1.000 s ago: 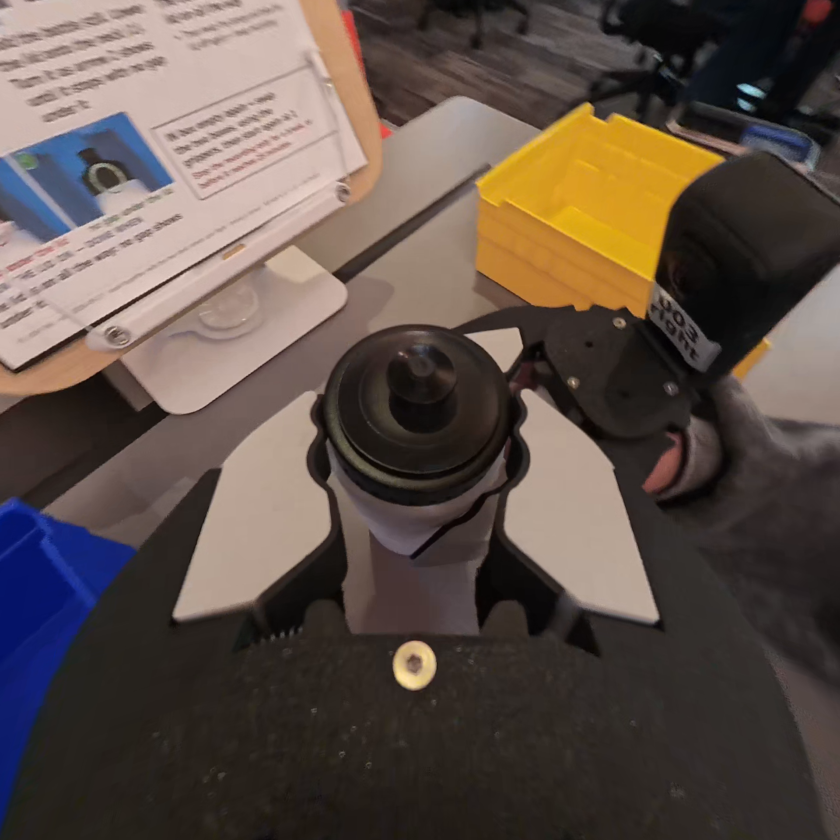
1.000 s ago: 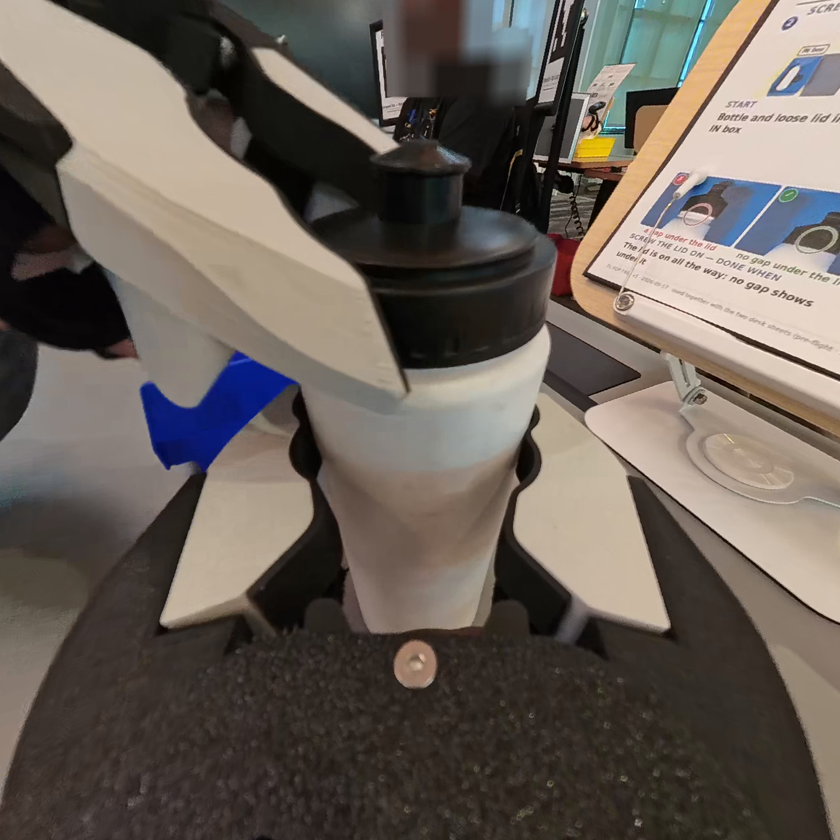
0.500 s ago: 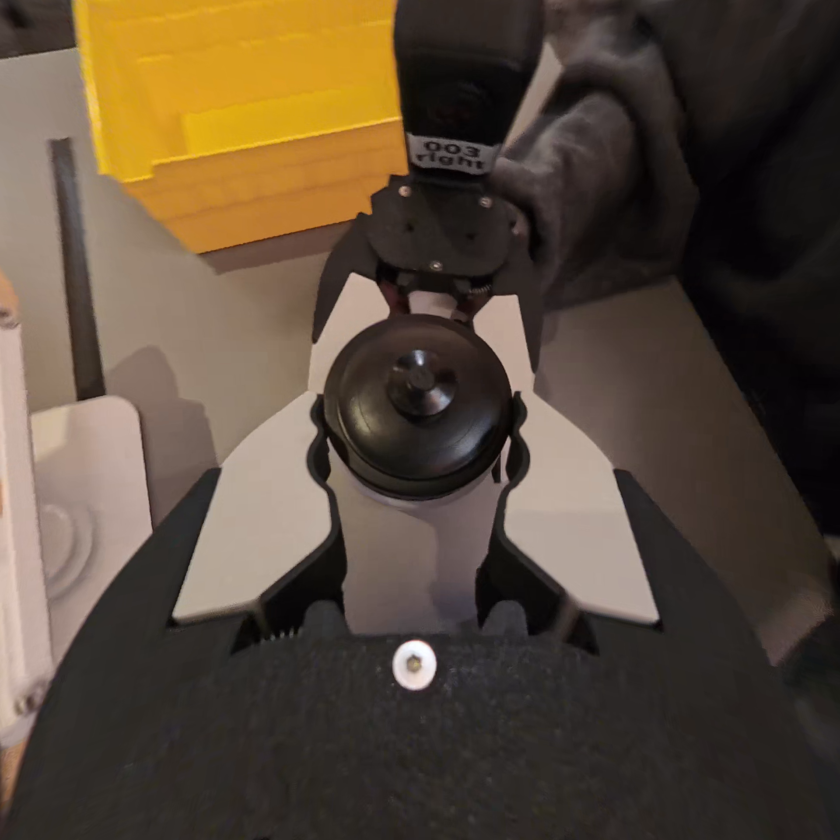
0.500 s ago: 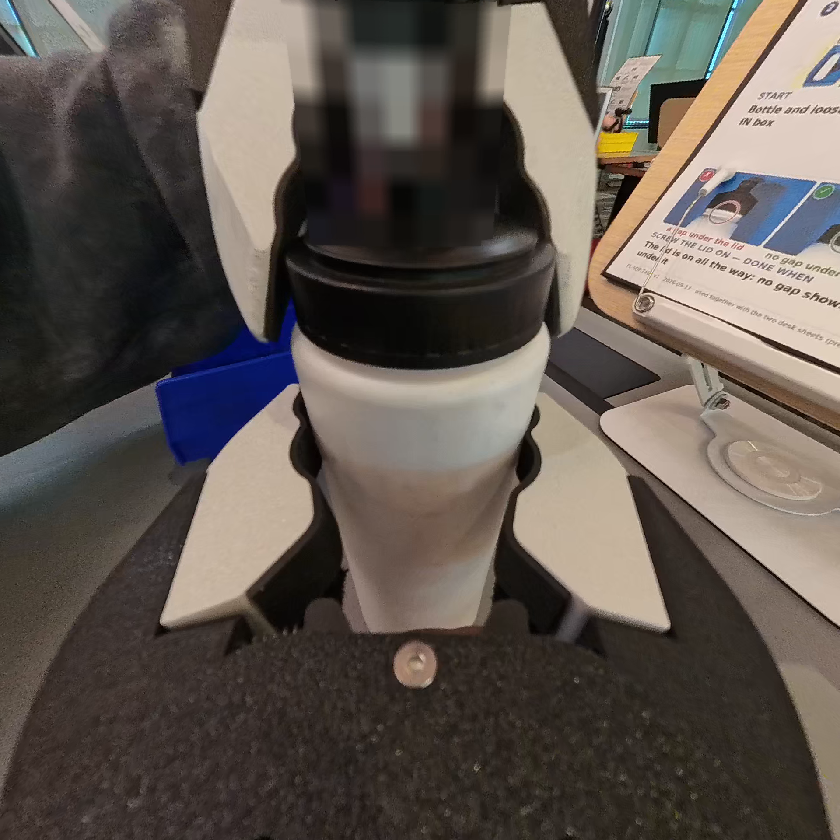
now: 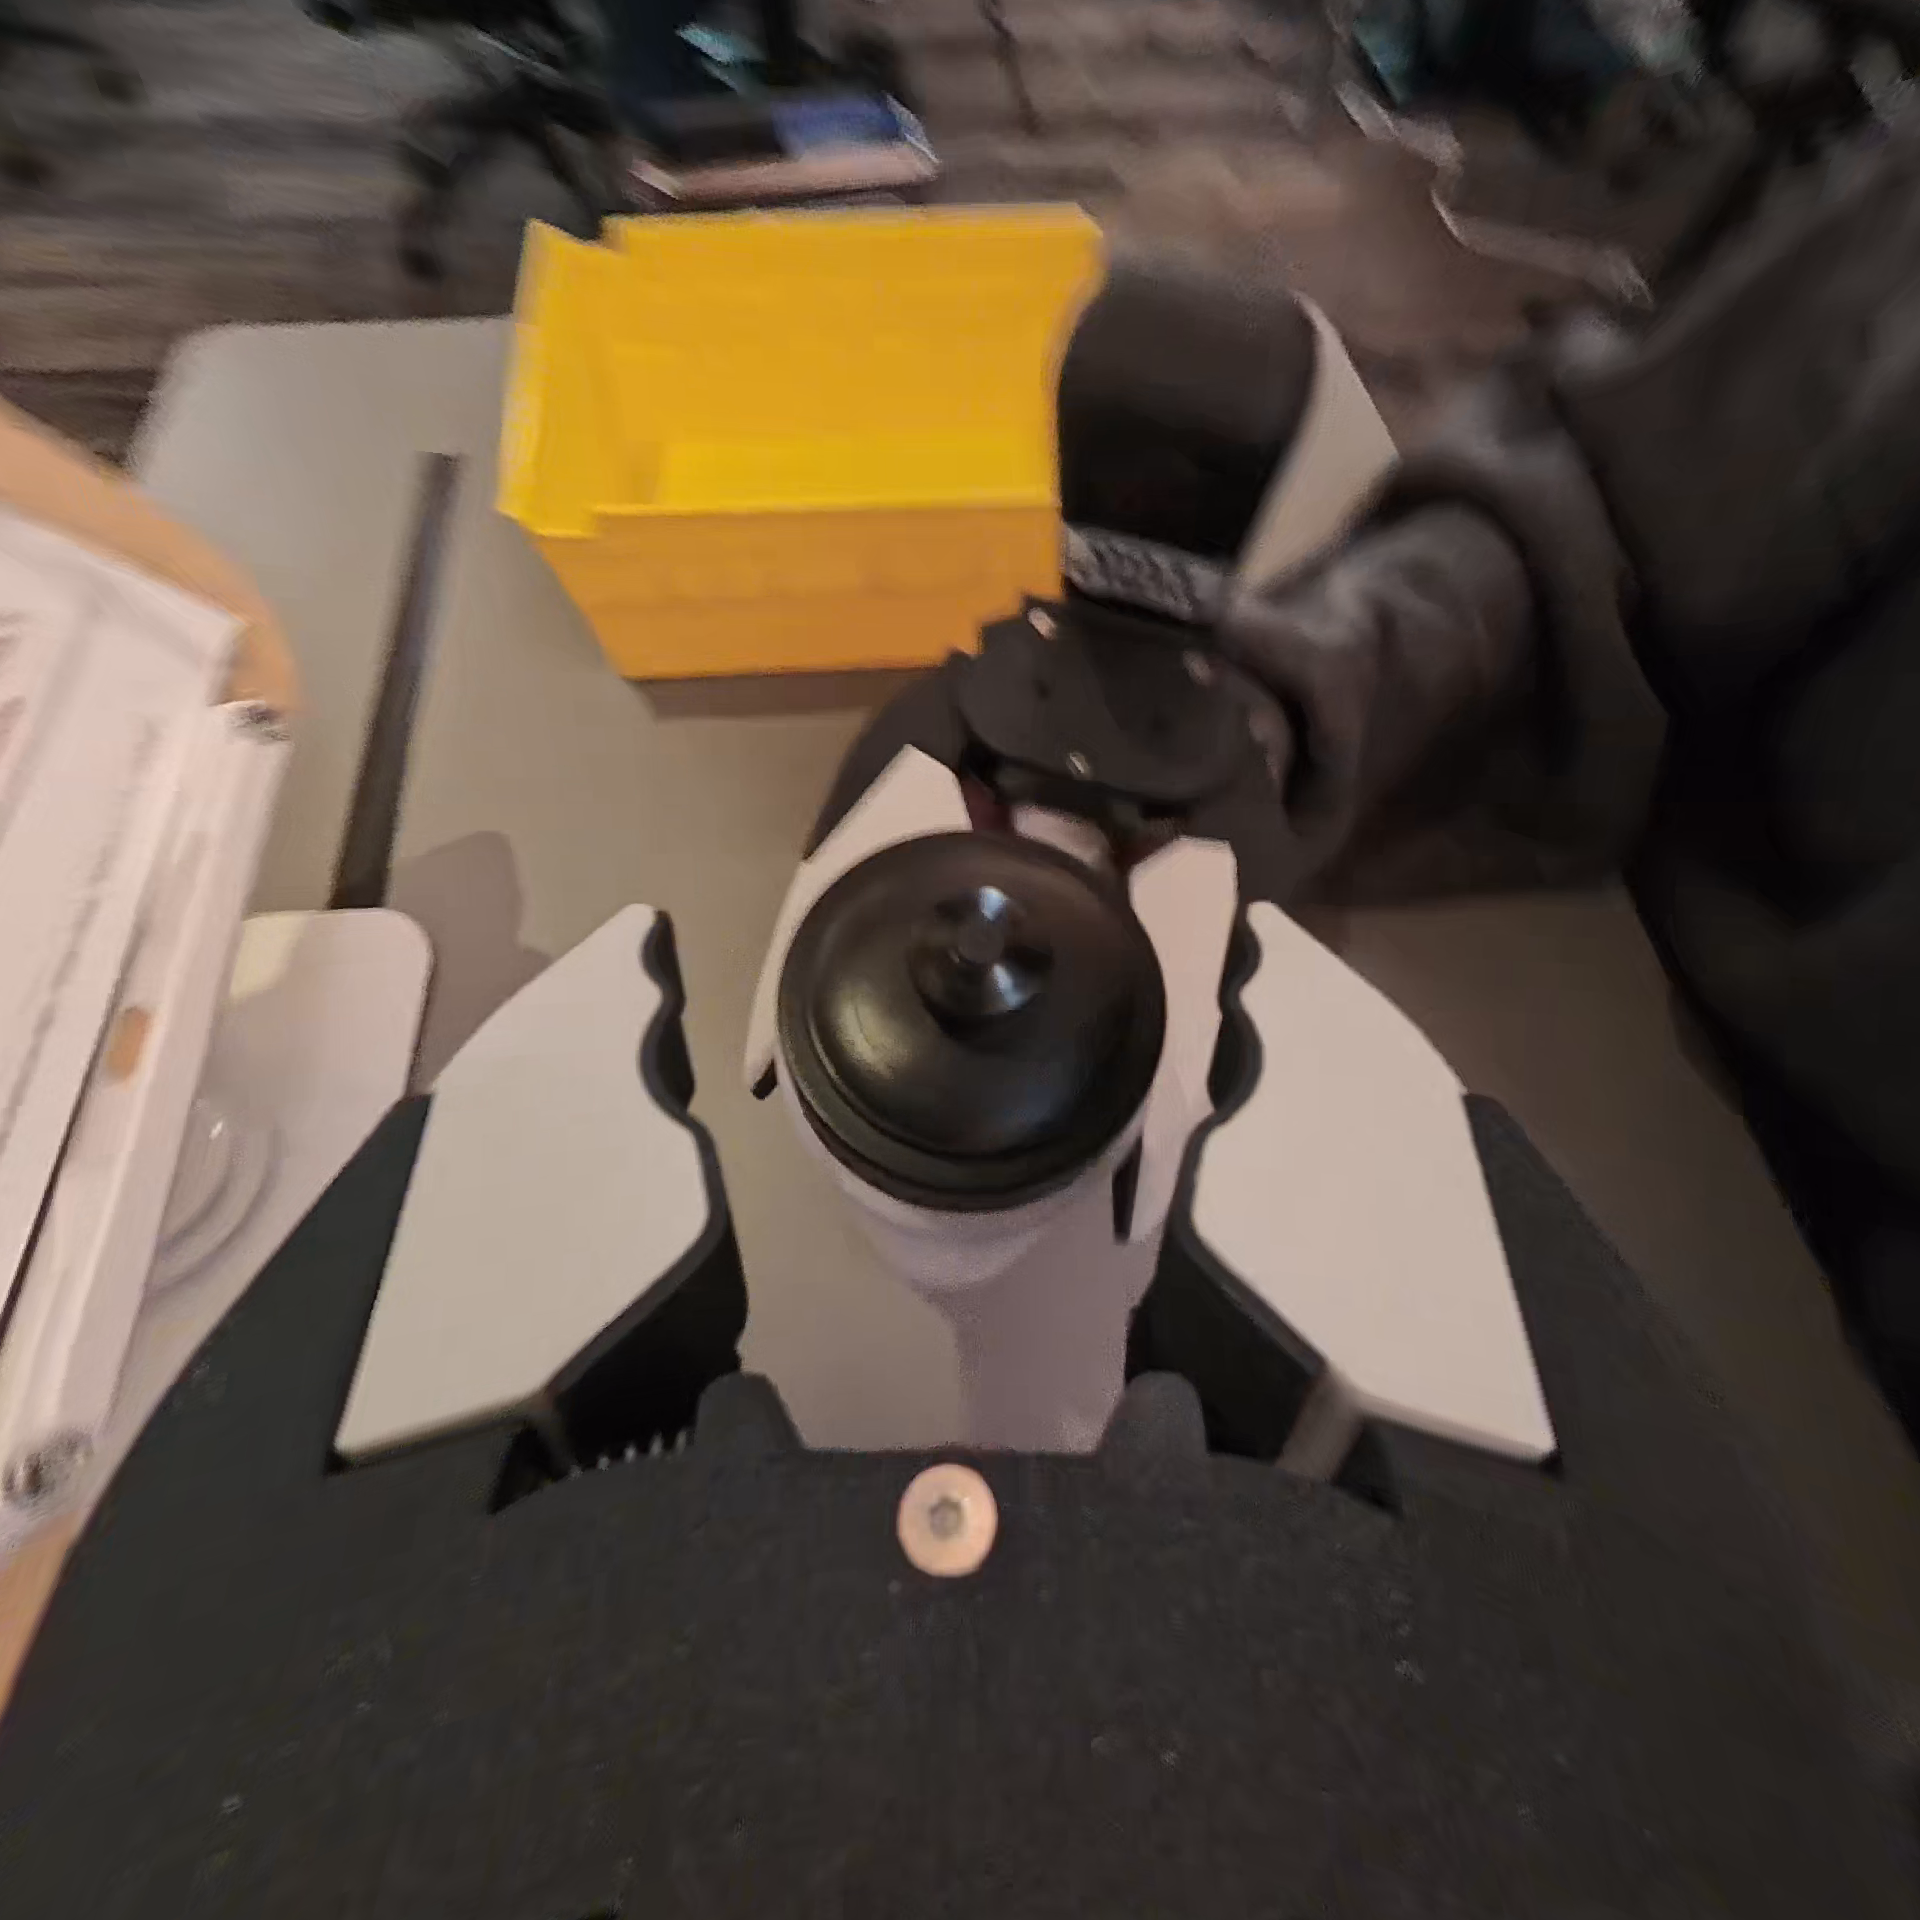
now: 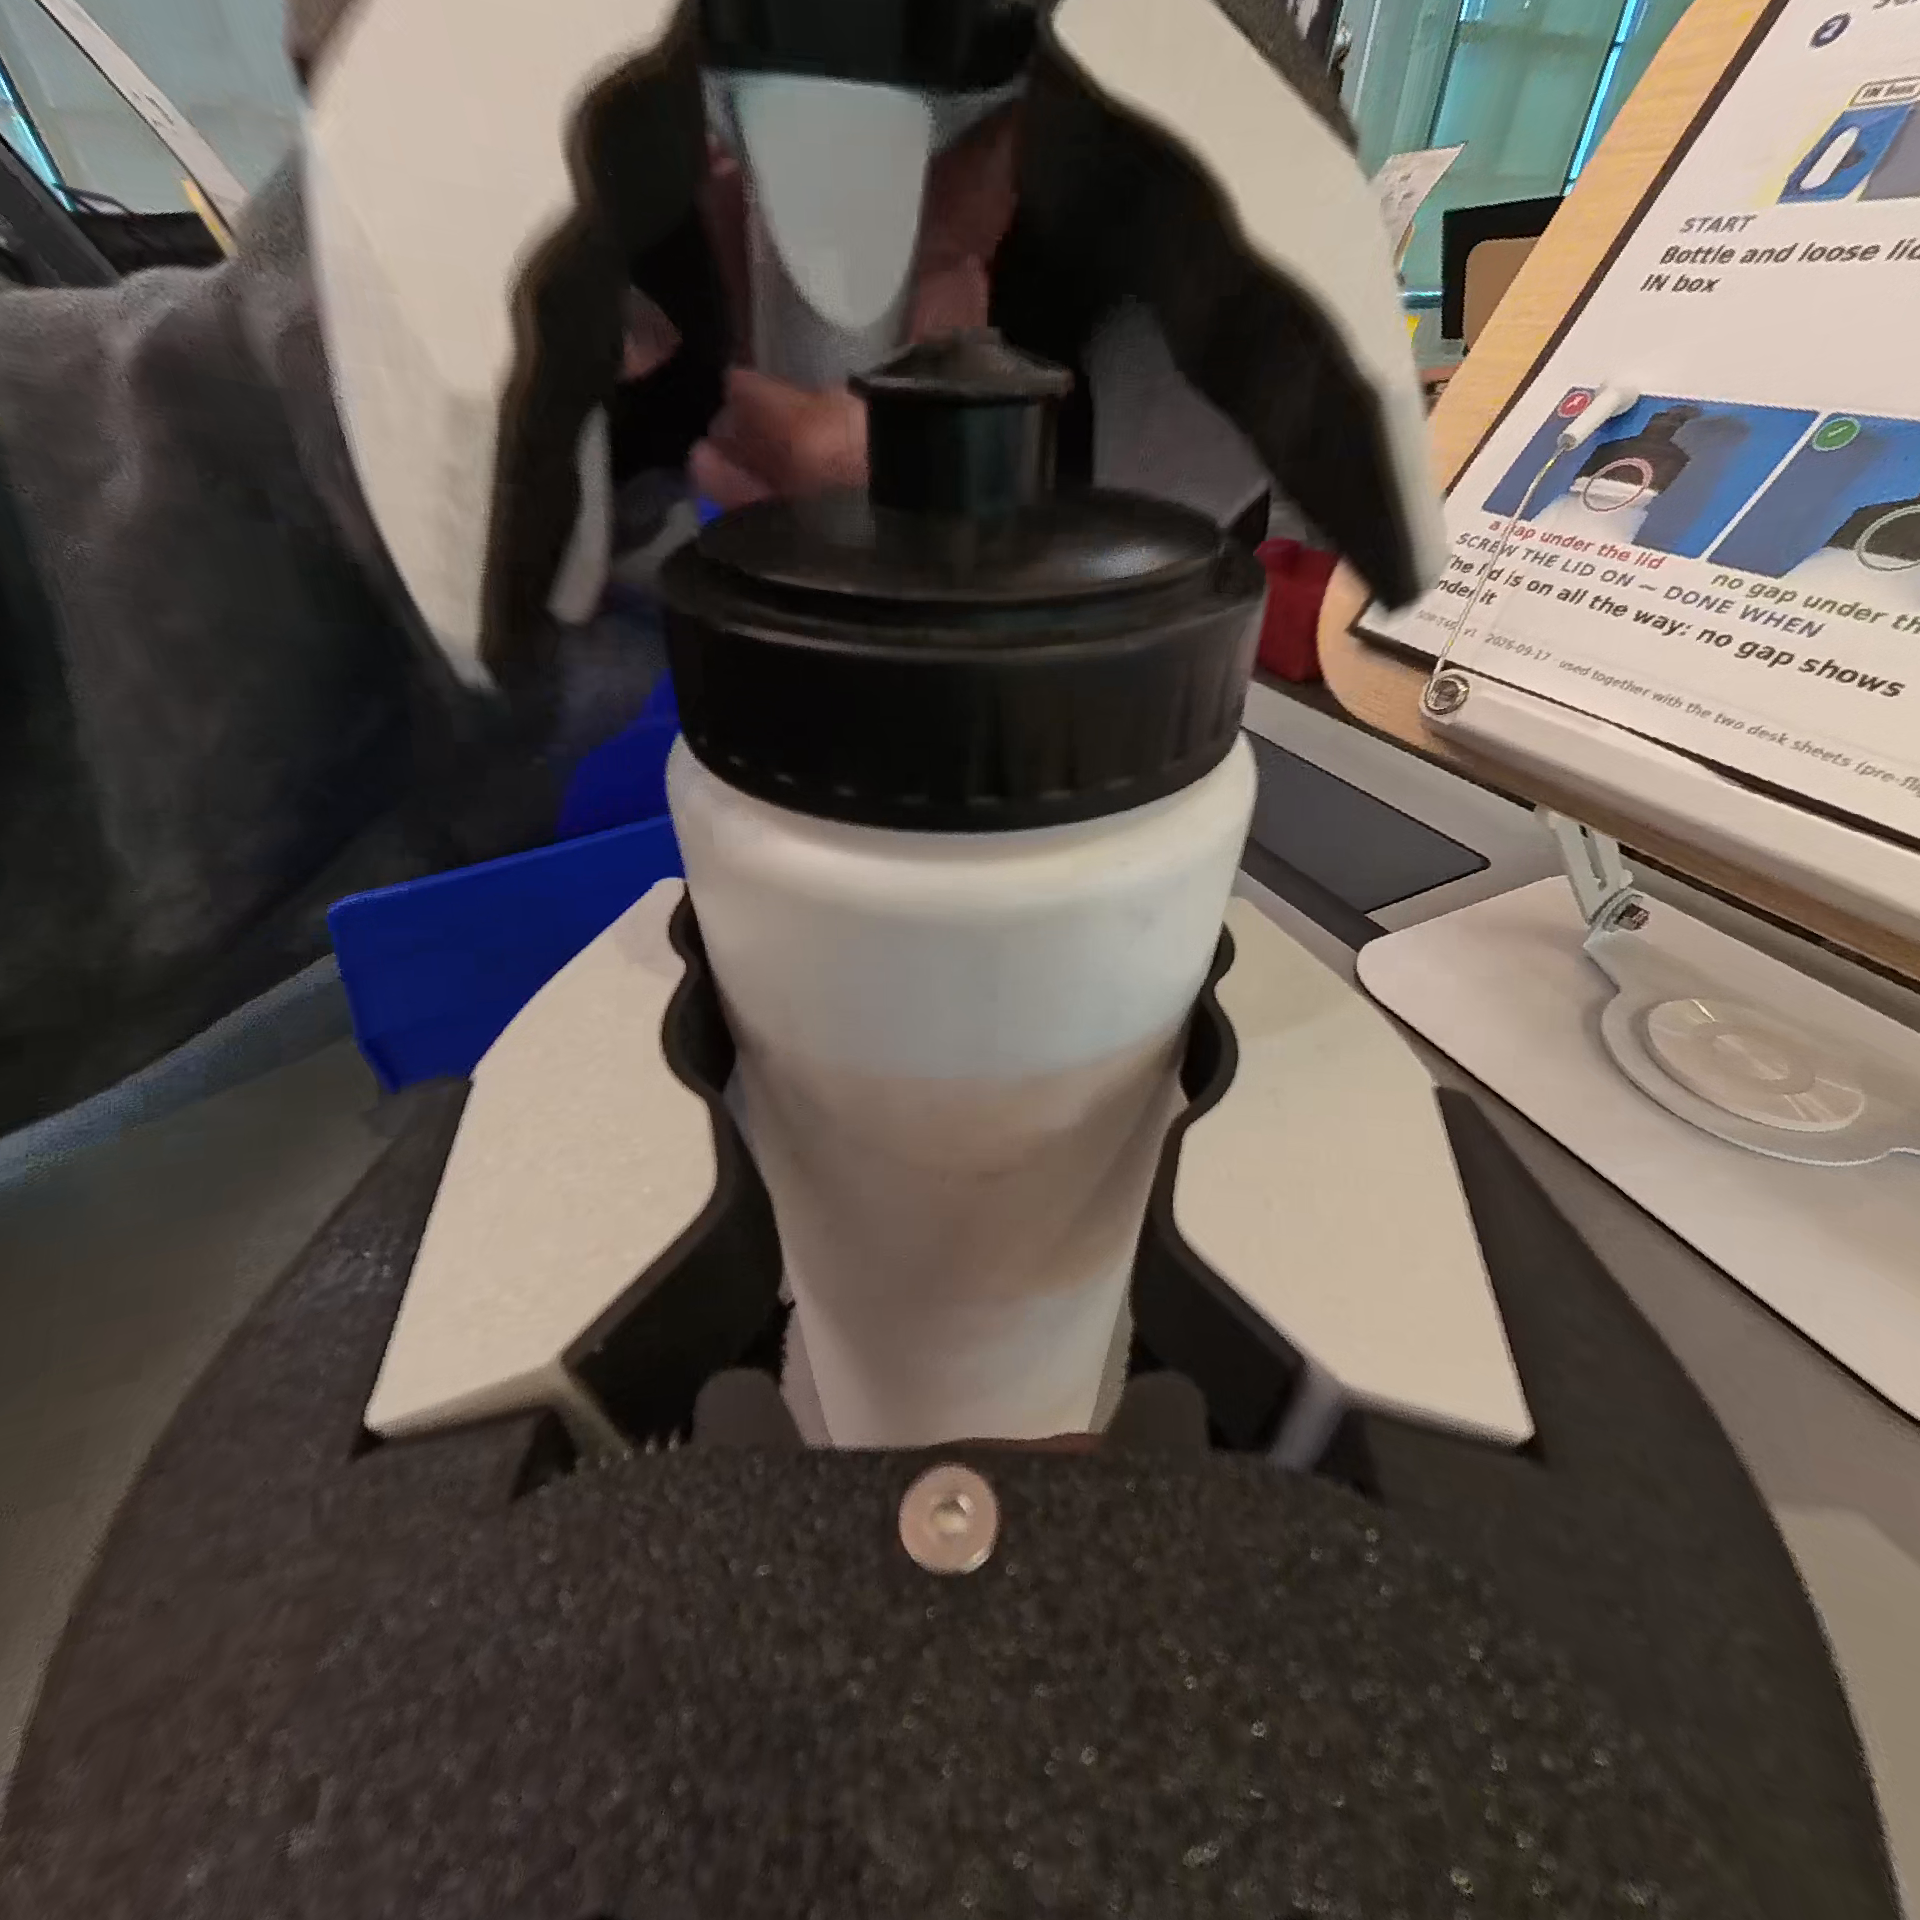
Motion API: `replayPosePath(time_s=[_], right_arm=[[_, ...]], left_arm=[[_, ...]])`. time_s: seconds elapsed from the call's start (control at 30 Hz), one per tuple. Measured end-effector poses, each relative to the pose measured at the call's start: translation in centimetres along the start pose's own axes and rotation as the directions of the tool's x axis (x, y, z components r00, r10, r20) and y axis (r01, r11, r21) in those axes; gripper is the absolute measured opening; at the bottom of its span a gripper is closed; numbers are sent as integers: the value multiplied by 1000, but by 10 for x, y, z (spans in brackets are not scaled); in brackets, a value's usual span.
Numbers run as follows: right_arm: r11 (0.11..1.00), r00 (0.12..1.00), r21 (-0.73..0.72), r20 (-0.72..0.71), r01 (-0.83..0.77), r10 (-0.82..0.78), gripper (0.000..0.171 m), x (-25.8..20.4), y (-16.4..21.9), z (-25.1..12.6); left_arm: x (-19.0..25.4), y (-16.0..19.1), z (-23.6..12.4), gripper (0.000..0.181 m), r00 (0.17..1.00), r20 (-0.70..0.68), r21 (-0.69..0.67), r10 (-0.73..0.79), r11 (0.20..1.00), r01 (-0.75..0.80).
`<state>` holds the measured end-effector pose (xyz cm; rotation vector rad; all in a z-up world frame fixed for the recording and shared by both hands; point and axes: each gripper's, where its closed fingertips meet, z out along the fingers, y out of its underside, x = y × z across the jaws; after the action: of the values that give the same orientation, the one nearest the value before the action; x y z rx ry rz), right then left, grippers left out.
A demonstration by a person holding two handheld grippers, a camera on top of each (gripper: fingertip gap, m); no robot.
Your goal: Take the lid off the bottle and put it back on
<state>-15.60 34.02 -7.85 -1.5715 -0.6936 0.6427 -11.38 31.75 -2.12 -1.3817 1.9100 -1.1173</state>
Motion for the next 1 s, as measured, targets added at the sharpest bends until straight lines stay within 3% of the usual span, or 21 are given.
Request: replayPosePath(time_s=[0.07, 0.2, 0.37, 0.5, 0.7, 1.0], right_arm=[[1000, 1000, 4, -9, -1, 1, 87, 0, 0, 0], [1000, 1000, -5, -30, -1, 0, 87, 1, 0, 1], [1000, 999, -14, -45, 1, -2, 87, 1, 0, 1], [1000, 999, -23, -48, 8, -9, 87, 0, 1, 1], [999, 999, -27, -52, 16, -18, 87, -2, 1, 1], [999, 999, -31, -40, 28, -30, 87, -5, 1, 2]], left_arm=[[-12, -6, -4, 103, 962, 186, 113, -197, 977, 178], [-19, 0, -17, 105, 753, 423, 357, -504, 857, 373], [-15, 11, -18, 103, 538, 640, 430, -549, 836, 342], [-17, 12, -12, 82, 439, 698, 456, -566, 823, 338], [-12, 14, -7, 77, 441, 696, 424, -567, 820, 386], [-3, 17, -2, 76, 735, 545, 162, -404, 911, 380]])
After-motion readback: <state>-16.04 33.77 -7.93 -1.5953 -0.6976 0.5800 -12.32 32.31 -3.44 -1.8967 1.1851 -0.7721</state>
